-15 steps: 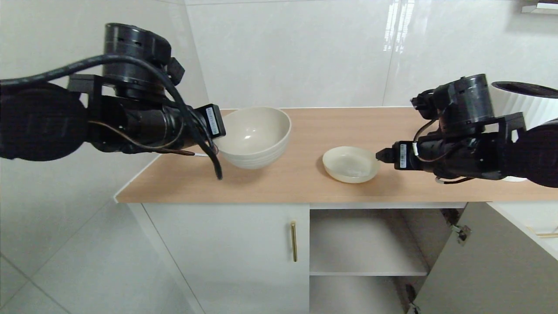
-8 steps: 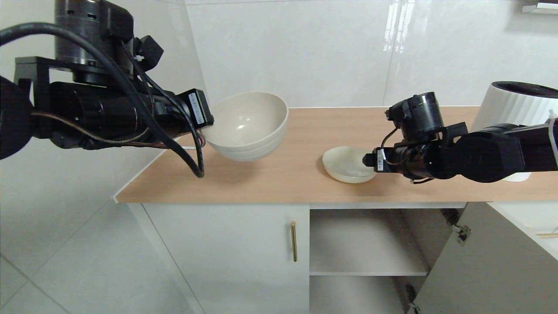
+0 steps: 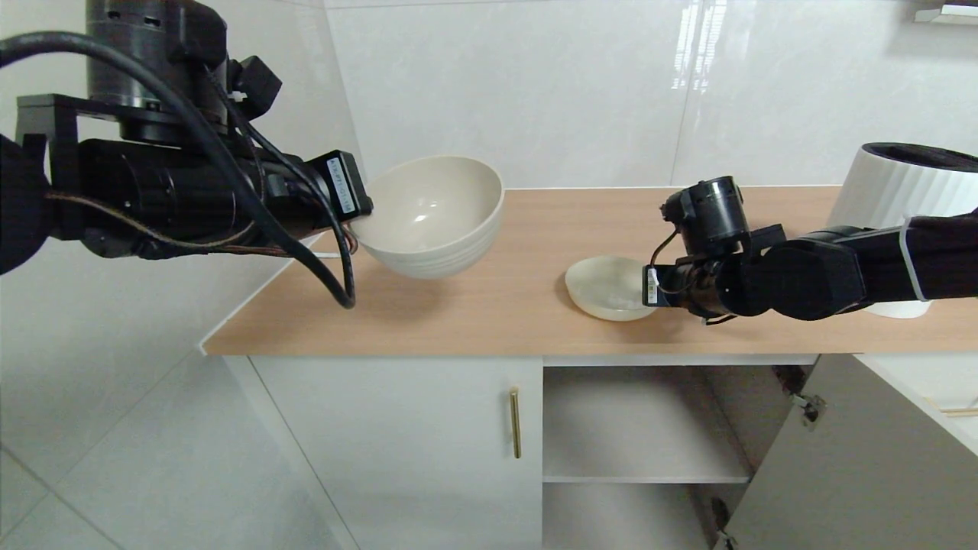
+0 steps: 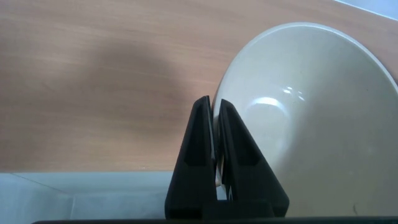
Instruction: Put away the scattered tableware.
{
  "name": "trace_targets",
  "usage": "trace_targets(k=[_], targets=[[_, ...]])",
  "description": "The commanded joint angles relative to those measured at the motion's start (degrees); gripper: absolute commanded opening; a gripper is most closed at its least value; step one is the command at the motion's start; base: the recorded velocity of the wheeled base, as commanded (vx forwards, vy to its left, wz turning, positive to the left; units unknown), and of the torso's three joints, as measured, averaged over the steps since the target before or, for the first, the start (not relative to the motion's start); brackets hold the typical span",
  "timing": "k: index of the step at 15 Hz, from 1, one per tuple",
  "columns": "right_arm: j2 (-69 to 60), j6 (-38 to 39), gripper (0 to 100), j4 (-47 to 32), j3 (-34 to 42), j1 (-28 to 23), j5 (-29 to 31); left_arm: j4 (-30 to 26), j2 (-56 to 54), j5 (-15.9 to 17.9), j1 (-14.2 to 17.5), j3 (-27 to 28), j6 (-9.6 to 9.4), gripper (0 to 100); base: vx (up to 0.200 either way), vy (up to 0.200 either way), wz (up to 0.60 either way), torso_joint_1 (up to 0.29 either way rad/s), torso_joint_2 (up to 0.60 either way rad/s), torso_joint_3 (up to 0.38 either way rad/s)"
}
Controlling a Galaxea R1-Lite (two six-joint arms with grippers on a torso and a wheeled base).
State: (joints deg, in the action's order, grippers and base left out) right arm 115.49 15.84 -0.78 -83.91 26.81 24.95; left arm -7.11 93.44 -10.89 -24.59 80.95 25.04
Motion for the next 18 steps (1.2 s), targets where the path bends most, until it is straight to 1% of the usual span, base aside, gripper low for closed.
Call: trace_targets(k=[1,3,6,7,9,10,11,14,18], targets=[[1.1,0.0,0,0.0,-0.2,-0.1,-0.1,0.0,-0.1,0.0,0.0,0.0,0.01,0,0.000,0.000,0.00,0.000,0.00,0.000],[0.5,0.2,0,0.0,-0.1,-0.3,-0.1,0.0,-0.2,0.0,0.0,0.0,0.01,0,0.000,0.000,0.00,0.000,0.00,0.000],[-4.0,1.9,0,-0.1,1.0,-0.1,-0.3,0.0,-0.5,-0.1,0.0,0.0,0.01,0,0.000,0.000,0.00,0.000,0.00,0.000],[-9.1,1.9,0,0.0,3.9,0.4,-0.3,0.0,-1.8,0.0,0.0,-0.4,0.01,0,0.000,0.000,0.00,0.000,0.00,0.000],[-17.1,1.9,0,0.0,8.8,3.3,-0.7,-0.1,-3.5,0.0,-0.4,-2.4,0.01,0,0.000,0.000,0.00,0.000,0.00,0.000],[-20.0,2.0,0,0.1,10.3,4.5,-0.9,0.0,-4.4,0.0,-0.5,-3.8,-0.08,0,0.000,0.000,0.00,0.000,0.00,0.000],[-20.9,2.0,0,0.1,10.4,4.5,-0.9,-0.1,-4.9,0.0,-0.5,-4.5,-0.08,0,0.000,0.000,0.00,0.000,0.00,0.000],[-25.7,2.1,0,0.2,14.7,4.5,-0.9,-0.1,-8.2,0.1,-2.7,-9.1,-0.34,0,0.000,0.000,0.00,0.000,0.00,0.000],[-33.3,5.2,0,1.7,23.3,5.7,-0.8,0.1,-12.8,0.0,-5.6,-18.7,-0.25,0,0.000,0.000,0.00,0.000,0.00,0.000]])
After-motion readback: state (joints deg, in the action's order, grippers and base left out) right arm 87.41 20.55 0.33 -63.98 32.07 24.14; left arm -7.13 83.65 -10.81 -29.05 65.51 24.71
